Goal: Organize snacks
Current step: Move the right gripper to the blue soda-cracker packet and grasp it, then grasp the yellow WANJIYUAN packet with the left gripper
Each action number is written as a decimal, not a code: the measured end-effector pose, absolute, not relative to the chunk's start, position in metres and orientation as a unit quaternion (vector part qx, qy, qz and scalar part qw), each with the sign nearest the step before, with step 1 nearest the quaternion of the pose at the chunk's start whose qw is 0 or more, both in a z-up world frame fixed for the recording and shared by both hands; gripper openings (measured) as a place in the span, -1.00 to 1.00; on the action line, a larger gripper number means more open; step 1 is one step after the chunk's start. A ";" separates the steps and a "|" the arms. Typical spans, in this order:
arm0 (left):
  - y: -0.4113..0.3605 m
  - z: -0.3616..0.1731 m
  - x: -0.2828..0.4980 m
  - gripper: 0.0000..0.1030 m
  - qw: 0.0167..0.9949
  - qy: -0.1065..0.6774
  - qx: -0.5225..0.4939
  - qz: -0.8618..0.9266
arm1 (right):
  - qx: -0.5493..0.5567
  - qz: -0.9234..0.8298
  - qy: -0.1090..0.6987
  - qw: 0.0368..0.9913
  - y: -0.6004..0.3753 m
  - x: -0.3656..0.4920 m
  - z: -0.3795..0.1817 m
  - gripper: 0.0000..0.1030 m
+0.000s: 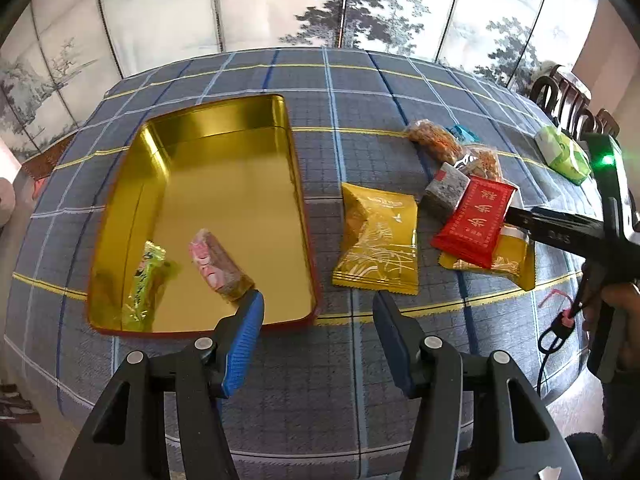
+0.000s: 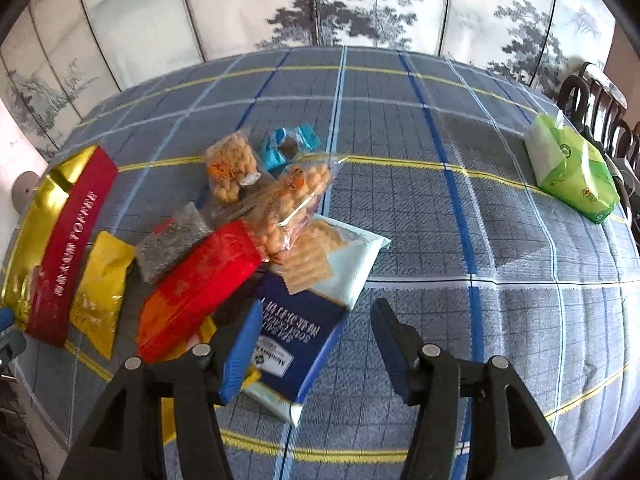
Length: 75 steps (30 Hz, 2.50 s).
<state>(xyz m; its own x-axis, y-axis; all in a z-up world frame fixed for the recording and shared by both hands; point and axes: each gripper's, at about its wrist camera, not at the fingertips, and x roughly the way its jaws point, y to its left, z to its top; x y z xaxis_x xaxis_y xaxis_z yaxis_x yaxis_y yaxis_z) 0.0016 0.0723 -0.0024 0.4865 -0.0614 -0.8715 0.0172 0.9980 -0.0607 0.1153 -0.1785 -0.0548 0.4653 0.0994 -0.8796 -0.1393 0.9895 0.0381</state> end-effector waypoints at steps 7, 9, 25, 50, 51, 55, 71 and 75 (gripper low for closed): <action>0.059 -0.005 0.011 0.02 0.859 0.511 -0.013 -0.032 | -0.009 0.054 0.529 0.847 -0.173 0.134 -0.060 0.23; 0.055 -0.006 0.014 0.02 0.858 0.512 -0.013 -0.033 | -0.009 0.053 0.534 0.844 -0.172 0.138 -0.061 0.25; 0.035 -0.001 0.021 0.09 0.863 0.504 0.005 -0.043 | -0.041 0.040 0.534 0.844 -0.212 0.123 -0.058 0.27; 0.014 -0.008 0.042 0.06 0.854 0.512 -0.038 -0.087 | -0.032 0.047 0.466 0.883 -0.229 0.104 -0.072 0.16; 0.012 -0.008 0.043 0.06 0.855 0.510 -0.037 -0.087 | -0.031 0.046 0.461 0.886 -0.235 0.107 -0.074 0.16; 0.005 -0.013 0.051 0.03 0.855 0.511 -0.028 -0.082 | -0.027 0.040 0.449 0.892 -0.251 0.118 -0.075 0.13; 0.002 -0.040 0.080 -0.19 0.849 0.526 -0.019 -0.044 | -0.024 0.037 0.427 0.903 -0.273 0.122 -0.077 0.13; 0.000 -0.039 0.085 -0.19 0.849 0.526 -0.014 -0.044 | -0.024 0.037 0.427 0.903 -0.273 0.123 -0.077 0.13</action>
<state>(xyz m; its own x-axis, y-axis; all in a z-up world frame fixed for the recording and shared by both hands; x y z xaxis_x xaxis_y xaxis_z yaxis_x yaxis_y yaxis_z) 0.0850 0.0003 -0.0392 0.4433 -0.0890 -0.8920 0.0590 0.9958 -0.0700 0.1229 -0.2729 -0.0771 0.6334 0.0464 -0.7724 -0.0873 0.9961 -0.0117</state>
